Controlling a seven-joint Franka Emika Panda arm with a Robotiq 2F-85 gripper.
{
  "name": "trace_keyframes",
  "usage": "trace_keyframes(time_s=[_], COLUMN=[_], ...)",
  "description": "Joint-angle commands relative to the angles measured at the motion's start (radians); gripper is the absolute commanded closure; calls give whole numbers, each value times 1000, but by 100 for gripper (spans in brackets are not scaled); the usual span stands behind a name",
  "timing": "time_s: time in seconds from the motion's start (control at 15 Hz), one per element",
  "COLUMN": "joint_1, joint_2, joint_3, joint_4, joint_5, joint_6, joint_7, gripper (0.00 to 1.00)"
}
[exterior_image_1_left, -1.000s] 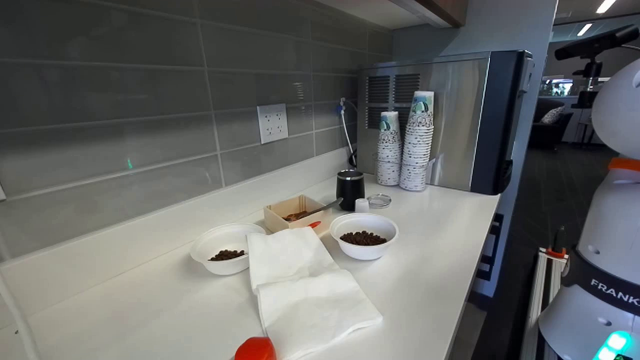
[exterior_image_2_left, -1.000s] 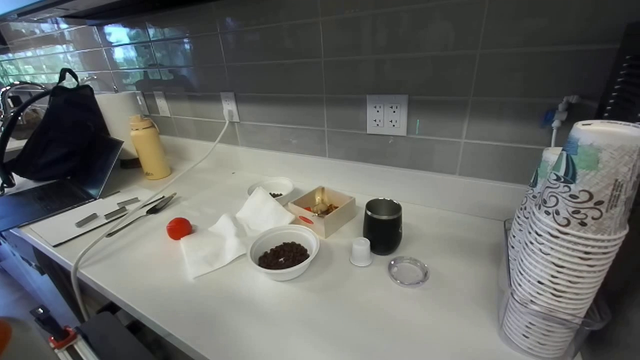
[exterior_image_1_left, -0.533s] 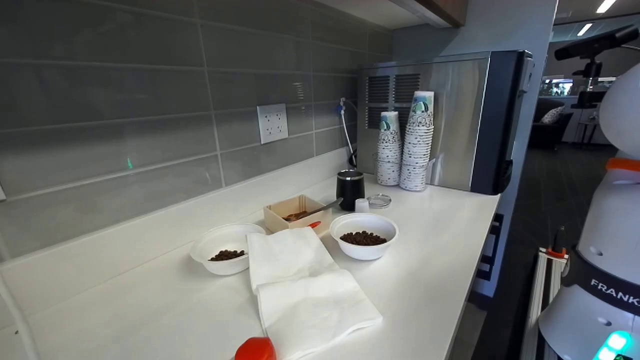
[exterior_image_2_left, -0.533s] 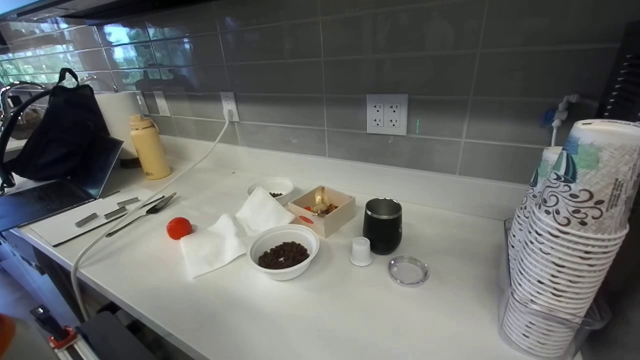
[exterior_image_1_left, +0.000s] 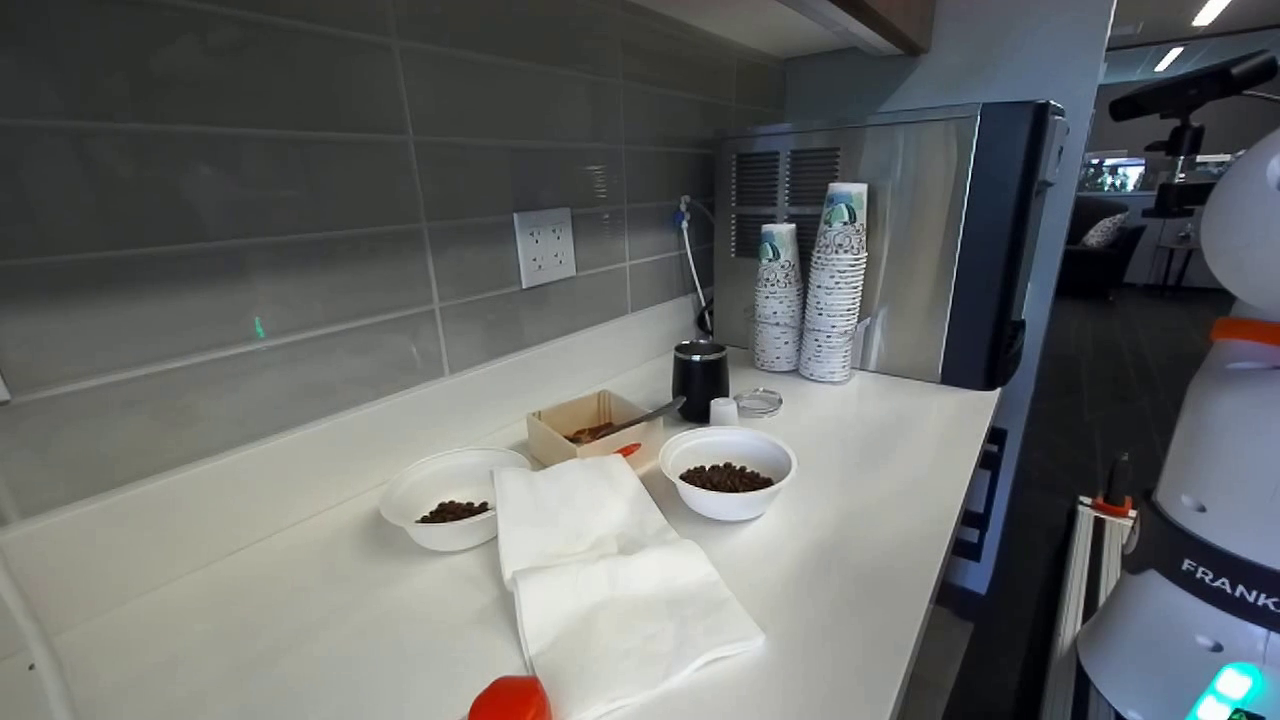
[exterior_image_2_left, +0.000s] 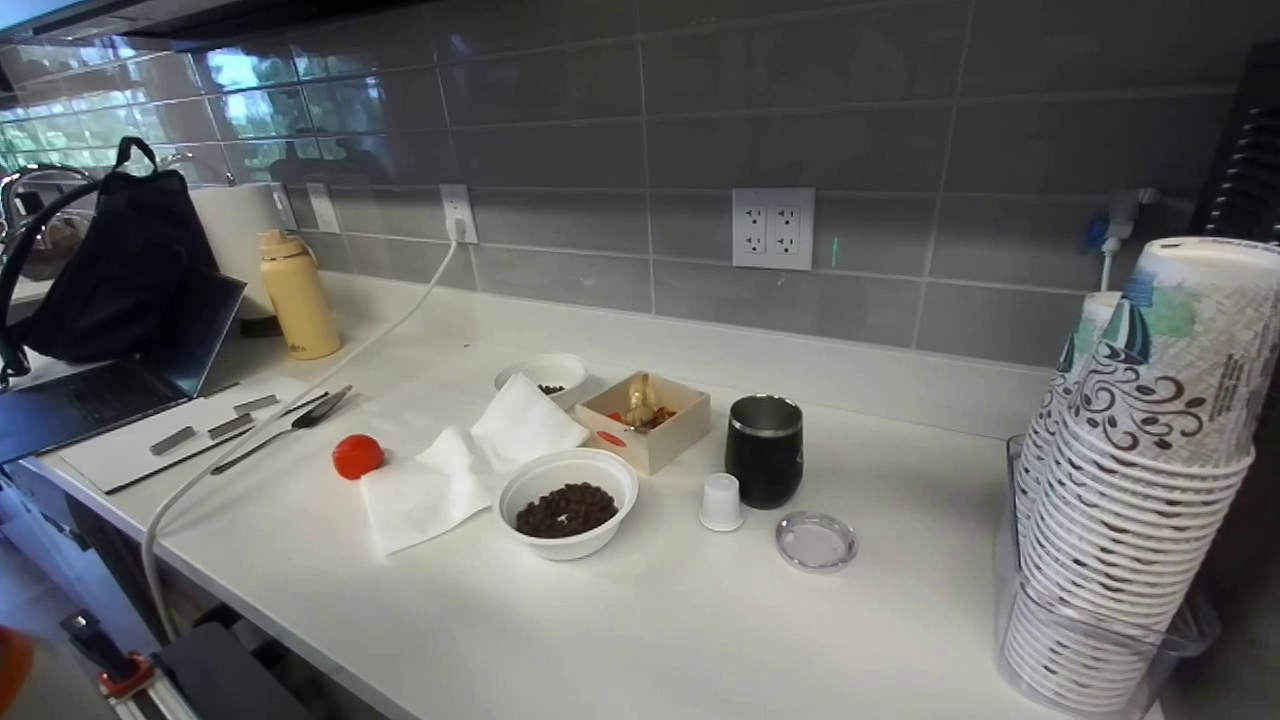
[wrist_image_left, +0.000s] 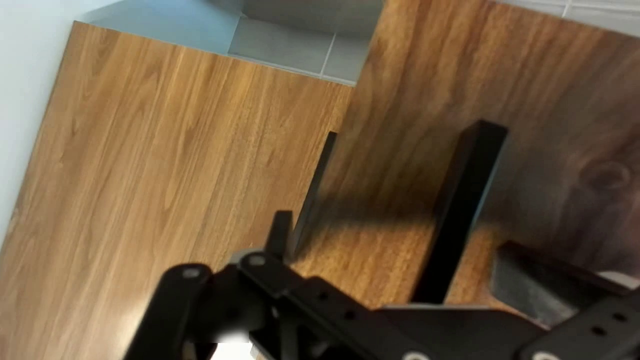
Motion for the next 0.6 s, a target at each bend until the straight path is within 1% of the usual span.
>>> trace_keyframes(time_s=[0.0,0.13,0.2,0.27,0.33,0.53], joint_1=[32,16,-6,-14,-34,-56], joint_2=[108,155,181,199,219,247], joint_3=[57,78,98,113,143,211], joint_4=[83,114,131,145,162,204], joint_5=[-2,-6,-9,-10,-16,-22], joint_6=[25,39,52,63,78,83], joint_7=[35,52,75,87,111,155], gripper=[0,0,0,0,0,0])
